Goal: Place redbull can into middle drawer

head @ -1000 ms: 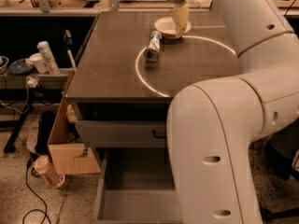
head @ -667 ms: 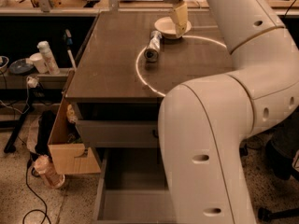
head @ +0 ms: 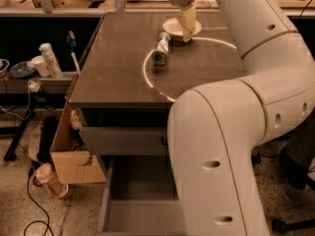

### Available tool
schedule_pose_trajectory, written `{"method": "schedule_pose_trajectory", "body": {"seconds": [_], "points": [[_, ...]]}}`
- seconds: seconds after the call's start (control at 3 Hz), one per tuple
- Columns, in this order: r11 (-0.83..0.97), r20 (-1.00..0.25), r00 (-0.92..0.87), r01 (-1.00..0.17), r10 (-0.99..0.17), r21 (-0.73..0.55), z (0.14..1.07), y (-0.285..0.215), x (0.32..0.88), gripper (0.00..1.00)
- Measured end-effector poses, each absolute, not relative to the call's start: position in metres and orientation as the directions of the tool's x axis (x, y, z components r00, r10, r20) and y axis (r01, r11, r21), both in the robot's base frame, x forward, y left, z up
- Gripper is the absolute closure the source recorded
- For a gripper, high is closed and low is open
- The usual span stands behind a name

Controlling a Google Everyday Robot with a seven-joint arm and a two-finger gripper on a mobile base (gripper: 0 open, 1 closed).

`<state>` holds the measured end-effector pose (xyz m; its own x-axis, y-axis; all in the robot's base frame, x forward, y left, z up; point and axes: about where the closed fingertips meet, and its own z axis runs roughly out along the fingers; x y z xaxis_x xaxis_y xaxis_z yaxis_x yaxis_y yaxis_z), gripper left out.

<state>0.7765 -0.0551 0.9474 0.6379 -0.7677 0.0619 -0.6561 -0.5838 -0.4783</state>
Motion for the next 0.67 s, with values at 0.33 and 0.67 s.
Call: {"method": "schedule_pose_trajectory", "body": {"seconds": [0.33, 0.67], "points": [[-0.607, 0.041, 0.677, -0.63, -0.735, -0.484, 0.937, -0.048, 0.778, 0.0], [-0.642, 0.025, 0.725, -0.593, -0.689, -0.485, 0.928, -0.038, 0.777, 0.0]]}}
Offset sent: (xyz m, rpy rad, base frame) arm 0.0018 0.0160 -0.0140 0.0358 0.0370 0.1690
